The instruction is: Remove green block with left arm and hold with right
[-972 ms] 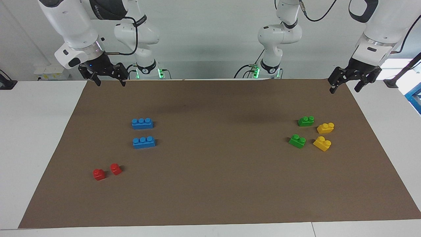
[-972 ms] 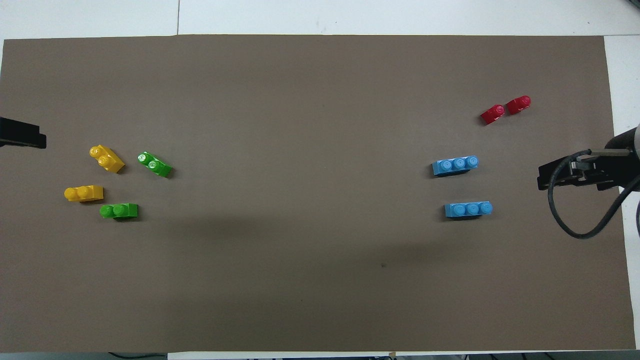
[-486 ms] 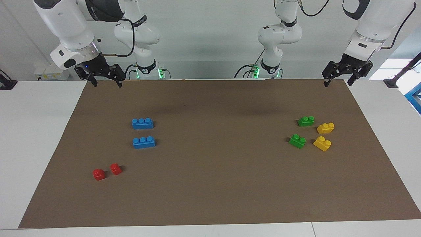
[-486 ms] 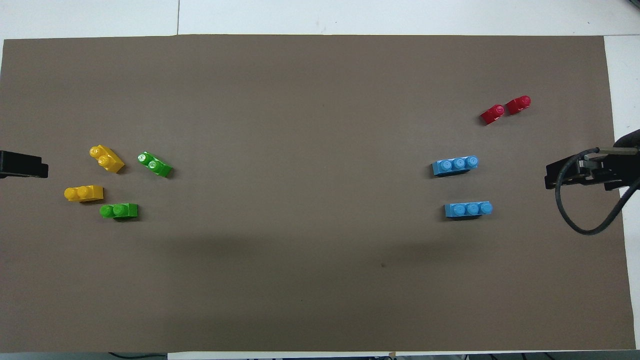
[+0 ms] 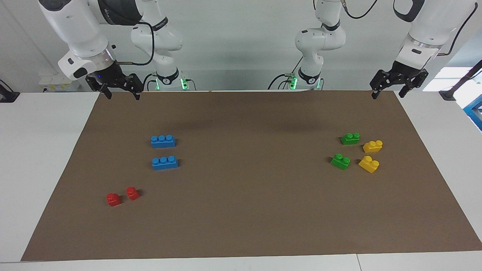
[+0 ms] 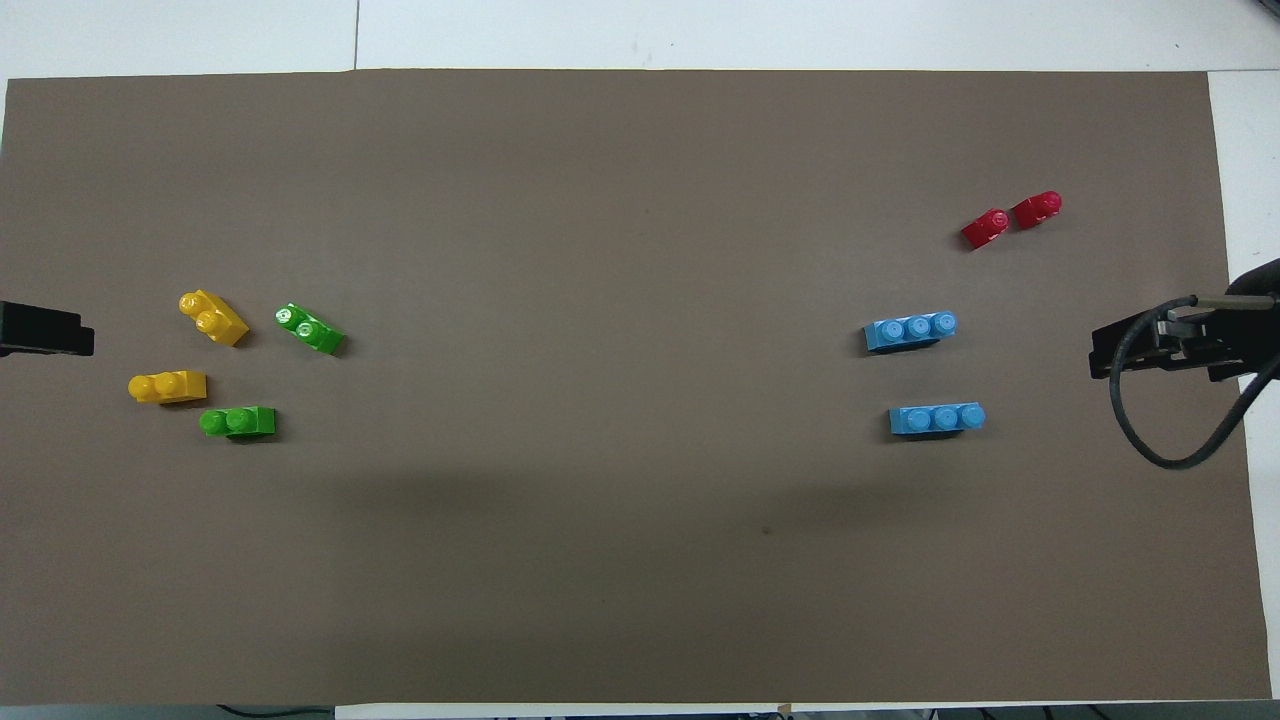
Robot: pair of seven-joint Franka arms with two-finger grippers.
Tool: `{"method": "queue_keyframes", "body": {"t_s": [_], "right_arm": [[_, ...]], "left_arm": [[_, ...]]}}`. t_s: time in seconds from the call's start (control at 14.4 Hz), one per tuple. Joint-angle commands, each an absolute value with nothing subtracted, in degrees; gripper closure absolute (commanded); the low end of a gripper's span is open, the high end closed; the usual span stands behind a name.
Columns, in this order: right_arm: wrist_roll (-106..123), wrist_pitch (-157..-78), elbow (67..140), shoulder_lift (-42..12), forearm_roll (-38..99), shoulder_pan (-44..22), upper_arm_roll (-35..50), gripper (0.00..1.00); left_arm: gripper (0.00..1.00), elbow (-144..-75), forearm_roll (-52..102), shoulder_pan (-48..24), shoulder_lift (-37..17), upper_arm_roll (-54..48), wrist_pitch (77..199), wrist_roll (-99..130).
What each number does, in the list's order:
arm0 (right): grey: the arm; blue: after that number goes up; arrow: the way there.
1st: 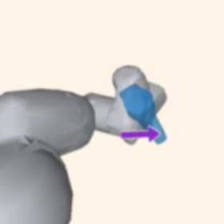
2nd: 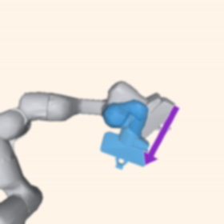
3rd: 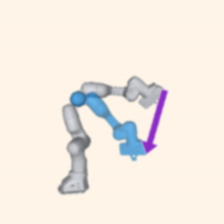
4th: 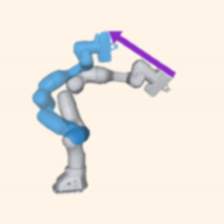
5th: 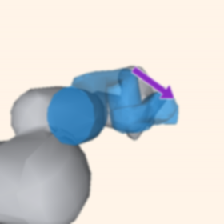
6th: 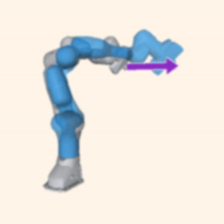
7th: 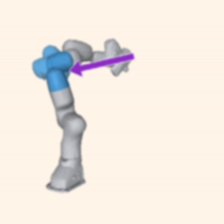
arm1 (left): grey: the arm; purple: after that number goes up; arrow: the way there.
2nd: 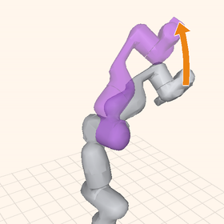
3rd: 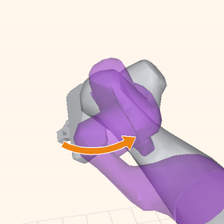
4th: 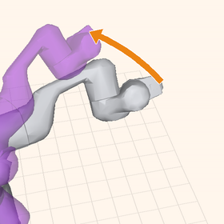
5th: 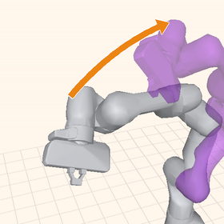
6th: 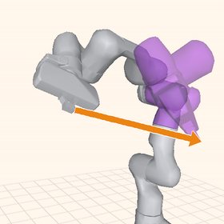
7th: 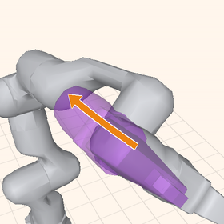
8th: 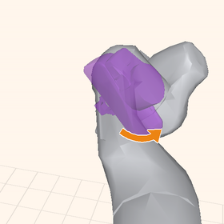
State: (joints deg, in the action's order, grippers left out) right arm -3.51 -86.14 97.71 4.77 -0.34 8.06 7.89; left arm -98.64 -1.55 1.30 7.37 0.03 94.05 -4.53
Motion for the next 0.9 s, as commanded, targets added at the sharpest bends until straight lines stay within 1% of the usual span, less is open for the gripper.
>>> {"method": "queue_keyframes", "body": {"t_s": [0.0,0.83], "right_arm": [[-3.1,-87.9,98.9,5.3,-2.7,9.3,8.3,0.00],[-3.6,-88.4,99.0,5.4,-2.5,9.4,8.4,0.00]], "left_arm": [[0.00,-99.8,-0.6,2.7,8.4,-0.8,94.7,-5.5],[0.00,-100.3,0.7,2.3,8.7,-0.7,94.9,-3.8]]}}
